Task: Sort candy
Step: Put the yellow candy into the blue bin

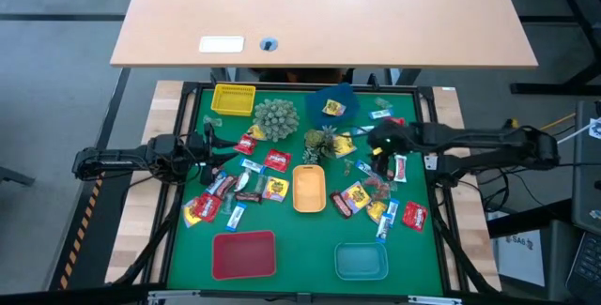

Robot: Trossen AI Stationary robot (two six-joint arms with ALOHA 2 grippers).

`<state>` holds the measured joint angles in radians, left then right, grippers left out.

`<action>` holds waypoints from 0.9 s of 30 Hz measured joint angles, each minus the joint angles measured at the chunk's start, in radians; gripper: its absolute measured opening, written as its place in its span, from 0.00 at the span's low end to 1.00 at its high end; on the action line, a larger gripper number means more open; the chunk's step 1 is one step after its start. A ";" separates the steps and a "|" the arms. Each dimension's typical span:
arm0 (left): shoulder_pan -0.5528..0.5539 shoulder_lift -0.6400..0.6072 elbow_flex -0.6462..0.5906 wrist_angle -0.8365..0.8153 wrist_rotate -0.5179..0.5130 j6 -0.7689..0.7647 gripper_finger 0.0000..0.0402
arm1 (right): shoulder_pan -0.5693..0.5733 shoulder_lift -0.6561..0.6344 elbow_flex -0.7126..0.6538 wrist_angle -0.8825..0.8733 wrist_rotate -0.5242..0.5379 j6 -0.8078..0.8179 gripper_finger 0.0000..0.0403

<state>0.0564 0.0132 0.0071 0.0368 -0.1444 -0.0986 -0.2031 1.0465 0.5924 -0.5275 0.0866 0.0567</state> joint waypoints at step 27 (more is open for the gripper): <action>0.000 0.000 0.000 -0.002 0.000 -0.007 0.35 | 0.000 0.329 -0.232 0.725 0.201 0.129 0.50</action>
<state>0.0566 0.0130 0.0071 0.0349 -0.1444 -0.1059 -0.2031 1.3753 0.3603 0.1973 0.2874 0.1860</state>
